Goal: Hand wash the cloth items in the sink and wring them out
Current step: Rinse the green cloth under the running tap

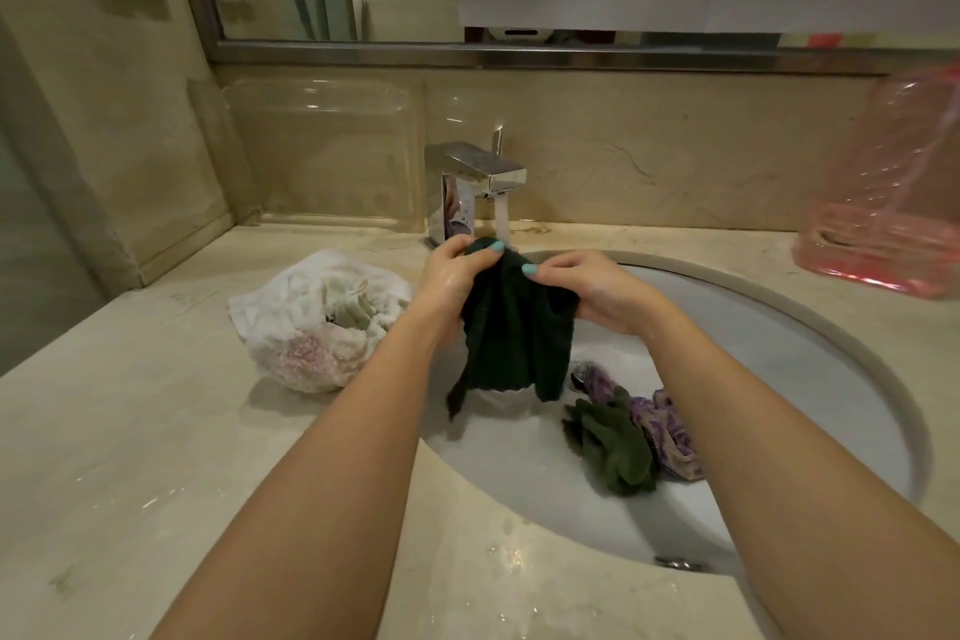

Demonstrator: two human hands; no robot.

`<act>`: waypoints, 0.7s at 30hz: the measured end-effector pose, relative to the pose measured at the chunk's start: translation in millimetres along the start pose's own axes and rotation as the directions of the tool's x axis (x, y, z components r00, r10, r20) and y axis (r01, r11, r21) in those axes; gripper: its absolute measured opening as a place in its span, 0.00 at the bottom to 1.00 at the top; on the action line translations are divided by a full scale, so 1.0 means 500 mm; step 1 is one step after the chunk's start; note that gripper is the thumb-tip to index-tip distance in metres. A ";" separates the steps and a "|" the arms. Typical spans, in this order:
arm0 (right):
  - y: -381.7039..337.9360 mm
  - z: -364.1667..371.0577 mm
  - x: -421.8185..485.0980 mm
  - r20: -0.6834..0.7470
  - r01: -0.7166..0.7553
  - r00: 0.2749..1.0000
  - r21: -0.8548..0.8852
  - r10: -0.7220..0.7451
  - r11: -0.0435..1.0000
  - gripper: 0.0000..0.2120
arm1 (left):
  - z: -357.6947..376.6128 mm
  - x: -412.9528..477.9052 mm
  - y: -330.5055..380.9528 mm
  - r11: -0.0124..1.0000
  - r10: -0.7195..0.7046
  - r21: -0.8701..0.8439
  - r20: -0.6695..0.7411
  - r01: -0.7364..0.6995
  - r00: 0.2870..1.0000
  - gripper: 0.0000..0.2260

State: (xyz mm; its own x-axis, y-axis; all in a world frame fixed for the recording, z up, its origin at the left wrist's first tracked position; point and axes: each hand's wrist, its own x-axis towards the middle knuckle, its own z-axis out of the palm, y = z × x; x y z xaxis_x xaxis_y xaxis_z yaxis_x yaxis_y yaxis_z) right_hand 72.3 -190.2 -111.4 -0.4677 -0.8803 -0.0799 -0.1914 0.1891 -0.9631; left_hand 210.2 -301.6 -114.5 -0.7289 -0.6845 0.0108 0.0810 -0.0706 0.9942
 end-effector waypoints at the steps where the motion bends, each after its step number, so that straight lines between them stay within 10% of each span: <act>1: -0.002 -0.006 -0.002 0.003 -0.009 1.000 -0.023 0.009 1.000 0.10 | 0.001 0.000 0.002 1.000 0.006 -0.018 -0.037 -0.007 0.999 0.03; 8: 0.008 -0.035 -0.016 -0.096 -0.093 0.993 -0.357 0.062 0.929 0.08 | -0.007 0.006 0.002 0.992 0.089 0.106 -0.173 -0.072 0.981 0.03; 12: -0.002 -0.028 -0.012 -0.228 -0.011 0.974 -0.104 -0.013 0.995 0.11 | -0.008 0.009 -0.012 0.917 0.081 0.398 -0.136 -0.020 0.987 0.10; 21: -0.030 0.028 0.010 -0.146 0.154 0.976 -0.075 -0.163 0.985 0.11 | 0.006 -0.001 -0.002 0.950 -0.212 0.275 0.225 0.146 0.951 0.16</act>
State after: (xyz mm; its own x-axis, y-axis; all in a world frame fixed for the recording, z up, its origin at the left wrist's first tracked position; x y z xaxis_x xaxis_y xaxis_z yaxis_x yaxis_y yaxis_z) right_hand 84.9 -203.4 -100.7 -0.5514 -0.8260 0.1169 -0.3254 0.0839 -0.9418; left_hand 208.2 -299.0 -115.2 -0.8634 -0.4727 -0.1762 -0.2167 0.0323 0.9757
